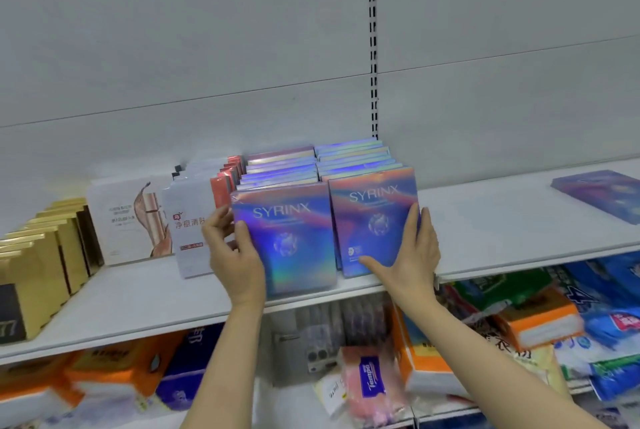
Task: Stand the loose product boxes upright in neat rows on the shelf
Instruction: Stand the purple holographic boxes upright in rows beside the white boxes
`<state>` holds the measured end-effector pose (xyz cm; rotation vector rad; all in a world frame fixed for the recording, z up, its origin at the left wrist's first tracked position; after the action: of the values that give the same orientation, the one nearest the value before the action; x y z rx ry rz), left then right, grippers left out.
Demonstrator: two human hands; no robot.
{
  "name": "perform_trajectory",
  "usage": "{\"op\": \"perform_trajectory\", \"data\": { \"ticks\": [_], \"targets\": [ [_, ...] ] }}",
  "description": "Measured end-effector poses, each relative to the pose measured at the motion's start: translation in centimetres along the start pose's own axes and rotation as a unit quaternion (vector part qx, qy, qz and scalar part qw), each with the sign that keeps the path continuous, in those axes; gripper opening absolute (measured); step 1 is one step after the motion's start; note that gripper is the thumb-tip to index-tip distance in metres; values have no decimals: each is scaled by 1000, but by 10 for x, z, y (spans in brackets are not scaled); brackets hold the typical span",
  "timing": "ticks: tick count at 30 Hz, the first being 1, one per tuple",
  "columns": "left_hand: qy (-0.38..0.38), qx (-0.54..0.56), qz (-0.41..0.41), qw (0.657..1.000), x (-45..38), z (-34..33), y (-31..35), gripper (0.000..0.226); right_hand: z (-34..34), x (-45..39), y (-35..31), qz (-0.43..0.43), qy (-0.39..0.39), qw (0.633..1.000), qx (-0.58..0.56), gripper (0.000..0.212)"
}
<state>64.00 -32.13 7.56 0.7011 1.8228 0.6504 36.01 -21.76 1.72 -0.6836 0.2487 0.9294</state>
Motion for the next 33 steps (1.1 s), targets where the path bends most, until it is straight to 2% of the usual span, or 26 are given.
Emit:
{"op": "perform_trajectory", "data": {
  "ticks": [2, 4, 6, 7, 9, 11, 13, 15, 18, 21, 26, 29, 33],
  "targets": [
    [-4, -97, -75, 993, 6, -6, -8, 26, -1, 6, -6, 58, 27, 996, 59, 127],
    [13, -160, -110, 981, 10, -7, -14, 32, -5, 14, -11, 105, 24, 990, 93, 118],
    [4, -219, -163, 962, 19, -10, -6, 36, -7, 19, -14, 122, 20, 987, 107, 106],
    [-41, -259, -219, 940, 28, -17, 1, 36, -9, 21, -14, 121, 16, 986, 111, 102],
    [-192, -334, -320, 865, 54, -35, 4, 38, -10, 22, -14, 117, 8, 986, 122, 98],
    [-303, -400, -327, 800, 69, -40, -10, 56, -11, 22, -13, 120, 6, 984, 134, 97],
    [-337, -449, -313, 766, 71, -35, -20, 70, -10, 22, -12, 129, 13, 980, 149, 93],
    [-342, -476, -314, 747, 69, -31, -25, 72, -11, 21, -11, 141, 20, 978, 155, 85],
    [-351, -494, -309, 733, 64, -30, -33, 72, -14, 19, -12, 138, 25, 975, 170, 78],
    [-351, -508, -283, 734, 55, -31, -41, 73, -17, 17, -15, 126, 33, 971, 199, 77],
    [-354, -512, -271, 734, 60, -33, -41, 78, -19, 15, -20, 116, 25, 968, 221, 86],
    [-348, -512, -263, 740, 63, -34, -34, 80, -16, 15, -22, 109, 19, 971, 213, 88],
    [-345, -487, -267, 757, 67, -38, -23, 81, -6, 21, -16, 144, 18, 968, 207, 86]
  ]
}}
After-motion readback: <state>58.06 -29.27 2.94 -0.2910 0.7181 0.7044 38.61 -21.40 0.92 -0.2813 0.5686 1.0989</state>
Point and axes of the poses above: each hand's wrist, its own x-axis away from the middle knuckle, its own z-axis out of the back of the hand, y = z × x, the point moved 7 cm from there along -x, towards the middle knuckle, and after that the axes turned 15 degrees about x, right-handed, at the moved point
